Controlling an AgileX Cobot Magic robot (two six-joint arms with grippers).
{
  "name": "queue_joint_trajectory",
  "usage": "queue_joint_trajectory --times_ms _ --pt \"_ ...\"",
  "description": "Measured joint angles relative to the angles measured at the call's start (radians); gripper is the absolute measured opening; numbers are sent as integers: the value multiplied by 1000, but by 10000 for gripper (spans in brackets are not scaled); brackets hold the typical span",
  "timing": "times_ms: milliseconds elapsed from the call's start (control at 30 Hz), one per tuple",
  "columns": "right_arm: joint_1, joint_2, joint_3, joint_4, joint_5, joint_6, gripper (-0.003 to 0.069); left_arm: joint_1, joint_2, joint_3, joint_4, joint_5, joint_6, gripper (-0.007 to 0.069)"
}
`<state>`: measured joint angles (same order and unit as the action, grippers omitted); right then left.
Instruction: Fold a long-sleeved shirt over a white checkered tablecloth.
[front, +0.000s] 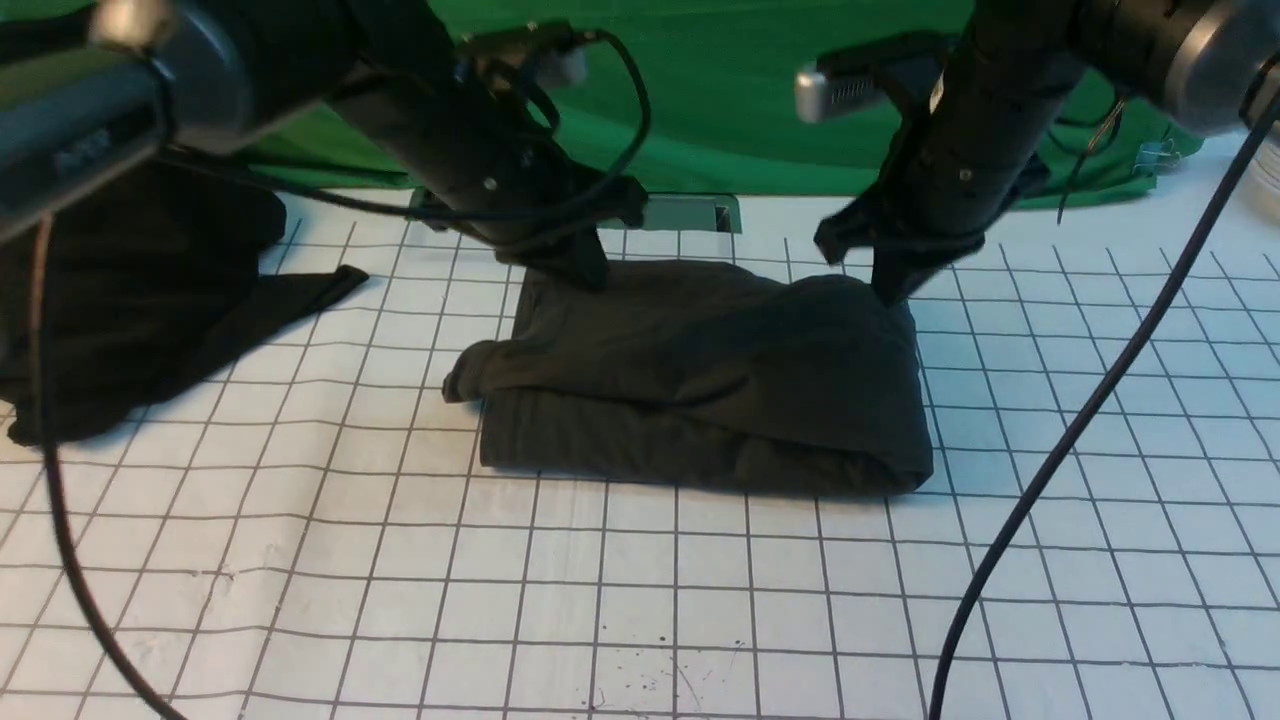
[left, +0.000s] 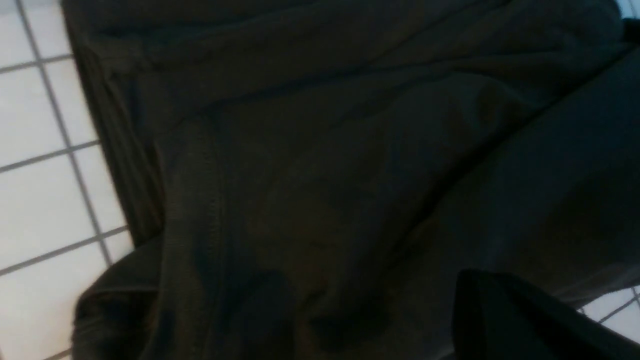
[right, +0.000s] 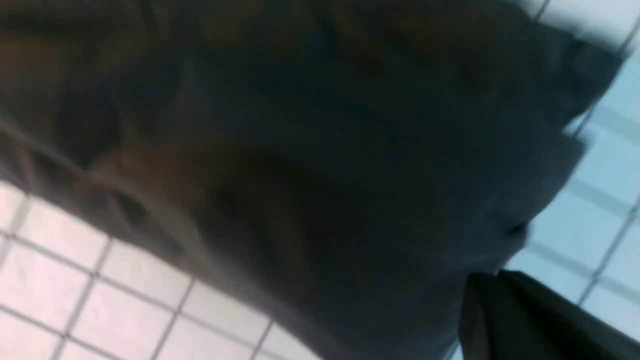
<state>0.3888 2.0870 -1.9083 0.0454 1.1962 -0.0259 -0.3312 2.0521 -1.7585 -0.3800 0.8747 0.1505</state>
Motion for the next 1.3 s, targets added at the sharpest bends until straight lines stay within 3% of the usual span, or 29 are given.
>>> queue_joint_trajectory --times_ms 267,700,767,900,1033,1300 --pt "0 22 202 11 -60 -14 -4 -8 101 21 114 20 -58 -3" --pt "-60 -72 306 30 -80 -24 -5 -9 40 105 116 -34 -72 -3" --pt "-60 -114 292 72 -91 -49 -5 -8 4 106 112 -52 -72 -3" --pt "-60 -141 216 309 -77 -201 -5 -24 -82 106 85 -64 -72 -3" --pt "-56 -90 195 367 -74 -230 -3 -66 -88 136 89 -79 -68 -3" --pt "-58 46 210 214 -44 -185 -3 -108 -67 349 214 -253 -213 -3"
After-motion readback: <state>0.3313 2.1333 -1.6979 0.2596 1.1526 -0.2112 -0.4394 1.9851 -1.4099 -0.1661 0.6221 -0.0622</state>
